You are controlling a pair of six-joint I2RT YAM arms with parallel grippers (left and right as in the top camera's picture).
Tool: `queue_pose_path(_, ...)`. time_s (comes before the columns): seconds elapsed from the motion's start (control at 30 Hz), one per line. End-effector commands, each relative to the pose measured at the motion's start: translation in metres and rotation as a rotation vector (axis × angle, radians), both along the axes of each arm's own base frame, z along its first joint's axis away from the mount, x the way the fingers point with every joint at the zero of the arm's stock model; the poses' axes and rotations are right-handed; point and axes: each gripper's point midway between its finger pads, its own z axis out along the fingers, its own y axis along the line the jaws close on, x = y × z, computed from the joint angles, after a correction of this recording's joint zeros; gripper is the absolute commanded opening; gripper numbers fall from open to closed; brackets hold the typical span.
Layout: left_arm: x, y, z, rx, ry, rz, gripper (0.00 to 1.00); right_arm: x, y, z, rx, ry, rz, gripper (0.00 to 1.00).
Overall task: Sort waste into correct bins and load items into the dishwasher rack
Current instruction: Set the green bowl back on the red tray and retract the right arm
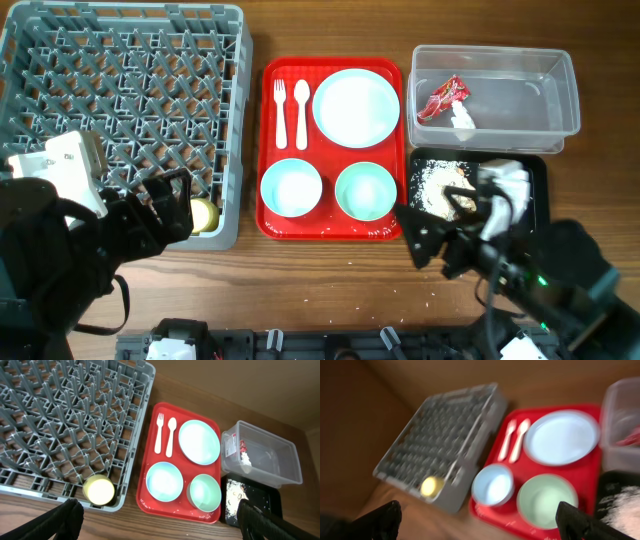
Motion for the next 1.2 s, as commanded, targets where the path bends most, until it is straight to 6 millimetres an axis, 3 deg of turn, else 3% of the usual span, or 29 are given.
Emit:
queue_pose_path(0.0,-0.001,0.001,0.003,0.016,-0.015,-0.002,1.00,0.007,-0.051,0.016,-0.032,-0.120,-0.246,1.00)
queue_pose_path(0.1,-0.001,0.001,0.003,0.016,-0.015,-0.002,1.00,0.006,-0.096,0.009,-0.076,-0.205,-0.429,1.00)
queue_pose_path(0.2,-0.001,0.001,0.003,0.016,-0.015,-0.002,1.00,0.011,-0.117,-0.012,-0.049,-0.245,-0.542,1.00)
queue_pose_path(0.27,-0.001,0.001,0.003,0.016,-0.015,-0.002,1.00,0.015,-0.127,-0.035,-0.017,-0.262,-0.584,1.00)
queue_pose_path(0.33,-0.001,0.001,0.003,0.016,-0.015,-0.002,1.00,0.010,-0.139,-0.081,-0.032,-0.199,-0.632,1.00)
queue_pose_path(0.37,-0.001,0.001,0.003,0.016,-0.015,-0.002,1.00,0.009,-0.144,-0.092,-0.014,-0.176,-0.664,1.00)
queue_pose_path(0.53,-0.001,0.001,0.003,0.016,-0.015,-0.002,1.00,0.030,-0.120,-0.103,-0.186,-0.393,-0.450,1.00)
queue_pose_path(0.67,-0.001,0.001,0.003,0.016,-0.015,-0.002,1.00,0.050,-0.120,-0.132,-0.179,-0.427,-0.458,1.00)
queue_pose_path(0.73,-0.001,0.001,0.003,0.016,-0.015,-0.002,1.00,0.059,-0.120,-0.157,-0.177,-0.425,-0.457,1.00)
queue_pose_path(0.83,-0.001,0.001,0.003,0.016,-0.015,-0.002,1.00,0.063,-0.120,-0.151,-0.159,-0.496,-0.465,1.00)
queue_pose_path(1.17,-0.001,0.001,0.003,0.016,-0.015,-0.002,1.00,0.063,-0.120,-0.151,-0.160,-0.496,-0.464,1.00)
